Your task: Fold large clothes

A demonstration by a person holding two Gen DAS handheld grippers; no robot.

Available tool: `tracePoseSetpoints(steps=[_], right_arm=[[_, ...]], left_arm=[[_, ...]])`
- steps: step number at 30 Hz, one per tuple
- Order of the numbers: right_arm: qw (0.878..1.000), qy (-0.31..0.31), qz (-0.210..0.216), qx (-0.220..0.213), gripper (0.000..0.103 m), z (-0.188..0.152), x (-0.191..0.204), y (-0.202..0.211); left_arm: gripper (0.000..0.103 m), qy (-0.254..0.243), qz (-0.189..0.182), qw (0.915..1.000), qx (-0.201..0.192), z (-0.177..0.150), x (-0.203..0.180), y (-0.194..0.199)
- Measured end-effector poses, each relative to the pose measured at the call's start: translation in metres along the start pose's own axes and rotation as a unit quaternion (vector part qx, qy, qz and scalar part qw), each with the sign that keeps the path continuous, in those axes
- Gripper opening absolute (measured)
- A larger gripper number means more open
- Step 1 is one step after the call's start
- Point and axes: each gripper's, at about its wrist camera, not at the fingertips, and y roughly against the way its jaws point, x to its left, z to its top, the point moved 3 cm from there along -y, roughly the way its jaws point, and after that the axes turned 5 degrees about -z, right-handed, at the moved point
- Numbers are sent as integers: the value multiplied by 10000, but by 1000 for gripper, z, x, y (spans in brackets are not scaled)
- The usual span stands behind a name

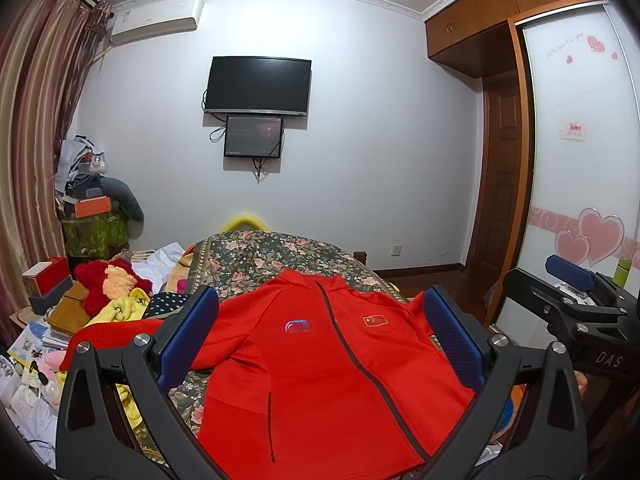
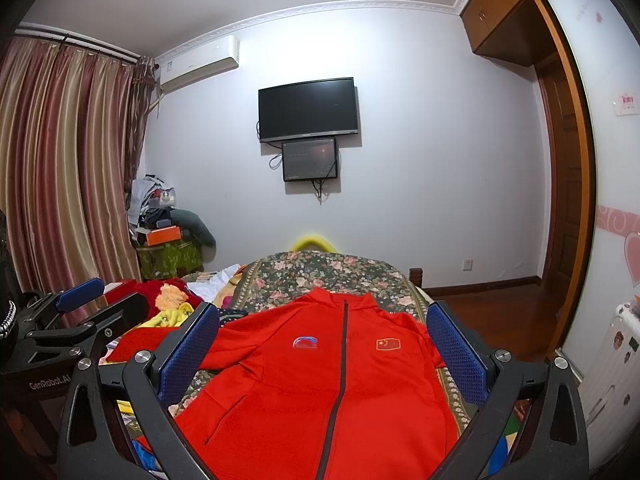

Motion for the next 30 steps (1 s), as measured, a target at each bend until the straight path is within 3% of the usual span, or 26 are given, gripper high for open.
tracePoseSetpoints(steps=[30], right_arm=[[10000,9,-4,29,103,-13,2,-8]], left_arm=[[103,3,5,10000,68,-4,1,-4]])
